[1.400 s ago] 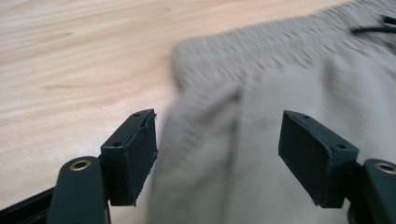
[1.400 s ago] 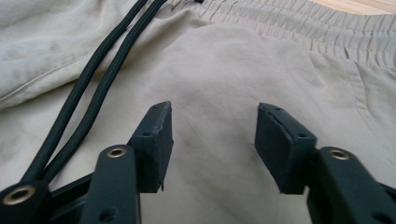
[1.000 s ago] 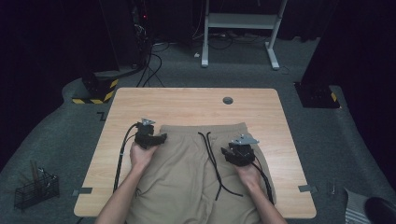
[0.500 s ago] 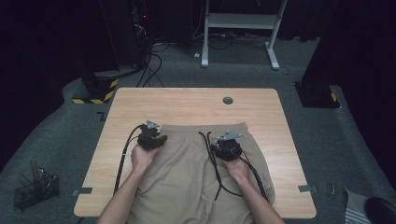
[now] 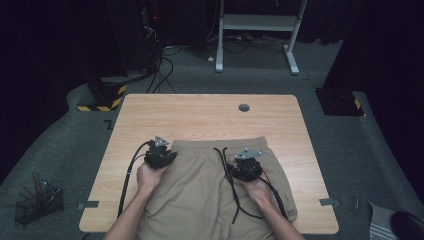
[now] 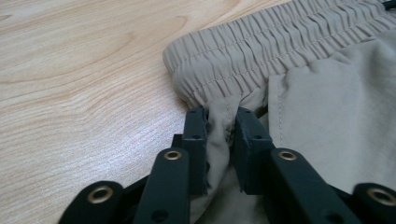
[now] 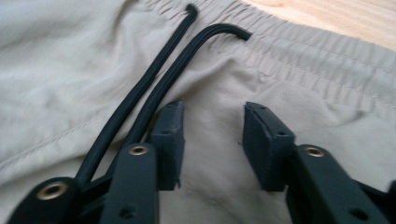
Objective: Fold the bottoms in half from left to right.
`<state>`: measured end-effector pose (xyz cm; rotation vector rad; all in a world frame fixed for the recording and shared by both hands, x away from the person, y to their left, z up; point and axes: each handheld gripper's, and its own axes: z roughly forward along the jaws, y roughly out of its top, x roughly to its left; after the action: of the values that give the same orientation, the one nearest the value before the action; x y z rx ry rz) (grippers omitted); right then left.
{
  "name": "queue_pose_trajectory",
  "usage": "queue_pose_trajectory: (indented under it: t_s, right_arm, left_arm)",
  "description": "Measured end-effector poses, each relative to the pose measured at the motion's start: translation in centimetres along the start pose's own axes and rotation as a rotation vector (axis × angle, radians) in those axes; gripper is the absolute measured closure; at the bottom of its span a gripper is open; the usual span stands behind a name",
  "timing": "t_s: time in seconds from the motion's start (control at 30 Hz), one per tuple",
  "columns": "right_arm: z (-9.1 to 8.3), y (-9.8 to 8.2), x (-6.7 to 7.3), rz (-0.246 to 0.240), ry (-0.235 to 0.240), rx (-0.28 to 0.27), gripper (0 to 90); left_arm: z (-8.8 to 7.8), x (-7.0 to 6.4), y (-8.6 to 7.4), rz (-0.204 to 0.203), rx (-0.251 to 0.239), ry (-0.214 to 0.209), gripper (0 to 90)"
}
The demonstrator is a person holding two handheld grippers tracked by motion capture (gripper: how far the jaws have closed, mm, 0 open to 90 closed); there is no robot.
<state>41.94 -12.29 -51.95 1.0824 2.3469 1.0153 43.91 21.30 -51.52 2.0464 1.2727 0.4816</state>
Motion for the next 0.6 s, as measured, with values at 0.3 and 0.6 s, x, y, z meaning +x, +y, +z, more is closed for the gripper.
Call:
queue_pose_trajectory:
  t_s: [0.3,0.6]
  right_arm:
    - [1.8,1.3,-1.4,0.058,-0.048,0.006,57.4]
    - [2.5,1.8,-1.5,0.053,-0.058,0.001,54.3]
  left_arm:
    - [-1.4,-0.1,0.6,-0.008,-0.059,-0.033,84.7]
    - [-3.5,-0.9,2.3,-0.005,-0.157,-0.086,87.4]
